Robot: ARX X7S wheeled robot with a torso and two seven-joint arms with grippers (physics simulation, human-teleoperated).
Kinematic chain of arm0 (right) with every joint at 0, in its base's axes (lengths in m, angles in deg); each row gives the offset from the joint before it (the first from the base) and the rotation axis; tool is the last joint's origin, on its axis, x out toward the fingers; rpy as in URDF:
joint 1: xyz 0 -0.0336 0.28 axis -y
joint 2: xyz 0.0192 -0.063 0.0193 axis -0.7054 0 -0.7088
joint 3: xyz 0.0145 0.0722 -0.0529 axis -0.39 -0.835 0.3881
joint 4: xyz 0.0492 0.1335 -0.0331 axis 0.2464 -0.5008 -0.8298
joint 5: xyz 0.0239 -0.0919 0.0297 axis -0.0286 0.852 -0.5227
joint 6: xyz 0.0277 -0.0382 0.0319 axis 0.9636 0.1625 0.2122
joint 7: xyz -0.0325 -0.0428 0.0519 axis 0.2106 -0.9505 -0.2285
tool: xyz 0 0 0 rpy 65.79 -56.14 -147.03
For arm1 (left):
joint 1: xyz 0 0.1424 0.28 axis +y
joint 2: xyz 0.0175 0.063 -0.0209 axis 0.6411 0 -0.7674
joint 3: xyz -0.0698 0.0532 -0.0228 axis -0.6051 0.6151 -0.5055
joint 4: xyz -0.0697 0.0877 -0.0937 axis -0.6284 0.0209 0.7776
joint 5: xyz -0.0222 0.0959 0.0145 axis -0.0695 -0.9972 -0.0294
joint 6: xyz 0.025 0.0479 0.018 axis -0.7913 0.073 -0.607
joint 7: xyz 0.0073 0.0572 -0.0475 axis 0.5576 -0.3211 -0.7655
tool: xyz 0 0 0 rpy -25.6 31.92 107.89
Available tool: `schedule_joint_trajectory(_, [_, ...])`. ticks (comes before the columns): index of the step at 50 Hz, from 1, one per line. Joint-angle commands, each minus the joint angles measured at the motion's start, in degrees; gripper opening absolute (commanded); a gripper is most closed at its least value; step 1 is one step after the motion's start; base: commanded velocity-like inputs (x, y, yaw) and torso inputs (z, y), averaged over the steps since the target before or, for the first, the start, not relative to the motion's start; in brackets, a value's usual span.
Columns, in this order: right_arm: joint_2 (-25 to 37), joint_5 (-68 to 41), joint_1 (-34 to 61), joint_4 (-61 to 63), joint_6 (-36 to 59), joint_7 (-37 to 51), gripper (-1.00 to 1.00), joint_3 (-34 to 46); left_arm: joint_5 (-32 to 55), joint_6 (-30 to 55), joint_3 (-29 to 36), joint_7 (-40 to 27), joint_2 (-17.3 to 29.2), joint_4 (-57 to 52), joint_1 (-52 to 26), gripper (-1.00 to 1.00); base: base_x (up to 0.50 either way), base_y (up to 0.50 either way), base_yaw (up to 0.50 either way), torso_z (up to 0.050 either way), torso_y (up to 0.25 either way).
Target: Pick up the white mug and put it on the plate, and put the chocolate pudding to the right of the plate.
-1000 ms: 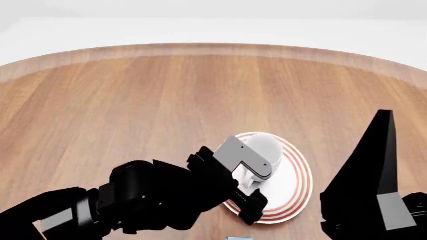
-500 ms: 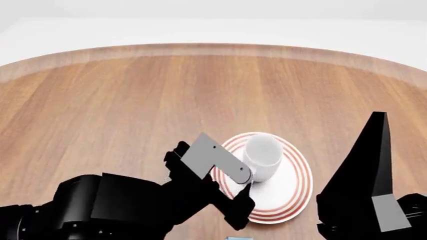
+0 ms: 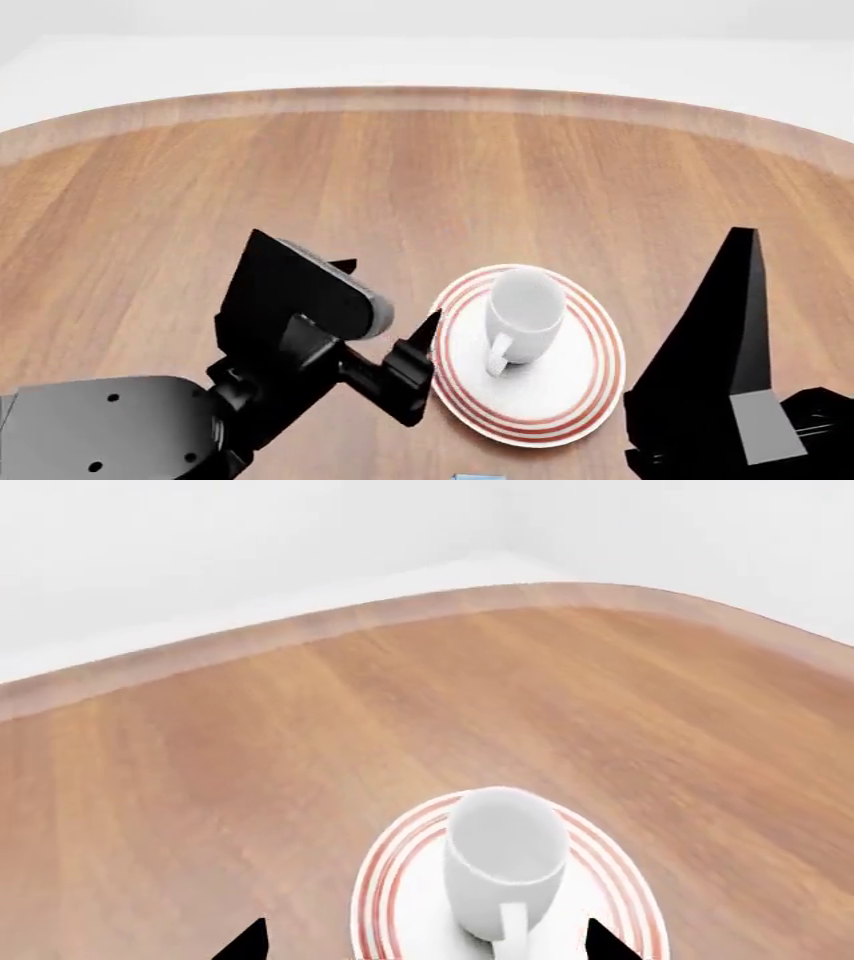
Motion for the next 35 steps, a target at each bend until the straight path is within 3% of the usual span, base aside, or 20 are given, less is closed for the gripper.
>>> schedule_joint_trajectory(1, [-0.91,1.18,0.07,0.26,0.29,-0.95,1.0,-0.8,-3.0,-6.41,-6.5,2.26,7.73,-1.86,4.78,1.0,0.0,0.0,0.0,0.0,0.0])
schedule_joint_trajectory(18, [-0.81,1.57,-0.12,0.05,0.1,-0.82,1.0,-0.36,-7.65,-21.29,-12.64,3.09,18.99,-2.94,13.65,1.0,0.0,0.0,0.0,0.0,0.0])
schedule_joint_trajectory(27, [-0.81,1.78,0.04,0.04,0.3,-0.81,1.0,0.24,-16.76,-26.03,-13.06,-1.57,20.96,-3.06,18.42,1.0,0.0,0.0,0.0,0.0,0.0])
schedule_joint_trajectory(35, [-0.91,2.0,0.04,-0.2,0.22,-0.8,1.0,0.74,-17.3,-29.92,-13.8,-3.09,22.73,-2.56,21.19,1.0,0.0,0.0,0.0,0.0,0.0])
